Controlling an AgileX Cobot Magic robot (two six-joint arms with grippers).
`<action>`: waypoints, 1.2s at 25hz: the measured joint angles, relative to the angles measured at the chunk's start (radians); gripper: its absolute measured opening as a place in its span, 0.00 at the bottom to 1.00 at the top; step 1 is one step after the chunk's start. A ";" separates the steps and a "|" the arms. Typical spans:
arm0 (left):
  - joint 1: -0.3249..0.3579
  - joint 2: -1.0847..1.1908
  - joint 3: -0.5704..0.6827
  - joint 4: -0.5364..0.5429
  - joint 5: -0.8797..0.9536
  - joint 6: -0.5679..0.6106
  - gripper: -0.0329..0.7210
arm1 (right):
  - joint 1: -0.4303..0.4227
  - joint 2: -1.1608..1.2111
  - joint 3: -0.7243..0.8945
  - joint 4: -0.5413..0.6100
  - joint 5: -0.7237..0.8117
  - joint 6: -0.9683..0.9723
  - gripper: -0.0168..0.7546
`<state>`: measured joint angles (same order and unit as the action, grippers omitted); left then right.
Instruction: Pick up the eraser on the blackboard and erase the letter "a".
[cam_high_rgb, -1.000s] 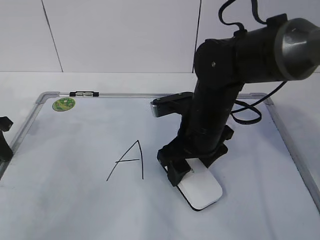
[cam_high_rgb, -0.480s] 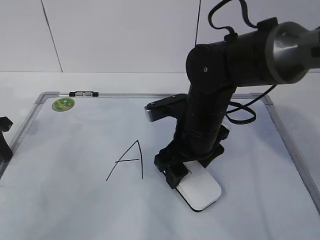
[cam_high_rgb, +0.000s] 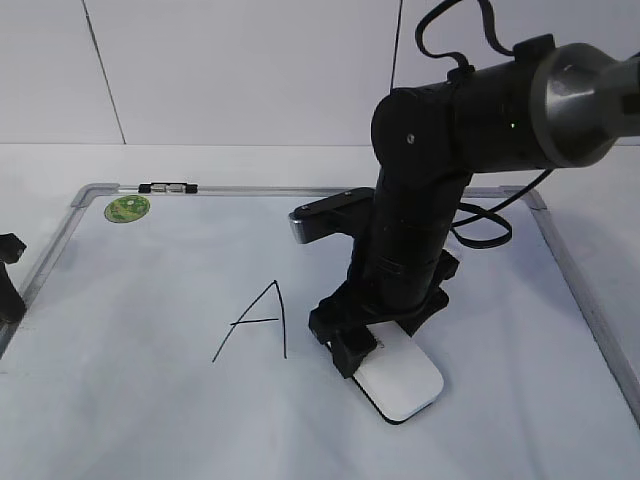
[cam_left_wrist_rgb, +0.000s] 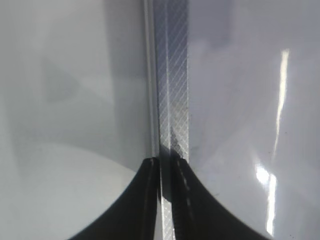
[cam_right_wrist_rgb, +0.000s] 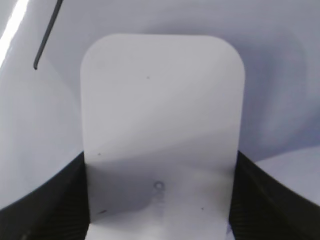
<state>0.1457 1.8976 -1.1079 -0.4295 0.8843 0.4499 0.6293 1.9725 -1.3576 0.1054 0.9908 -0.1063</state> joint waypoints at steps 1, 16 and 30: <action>0.000 0.000 0.000 0.000 0.000 0.000 0.11 | 0.000 0.000 0.000 0.000 0.000 0.000 0.74; 0.000 0.000 0.000 0.002 0.000 0.000 0.11 | 0.027 0.000 0.000 -0.070 -0.002 0.024 0.74; 0.000 0.000 0.000 0.002 0.000 0.000 0.11 | 0.127 0.000 0.000 -0.245 -0.016 0.128 0.74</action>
<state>0.1457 1.8976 -1.1079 -0.4277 0.8843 0.4499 0.7564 1.9725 -1.3576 -0.1395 0.9749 0.0215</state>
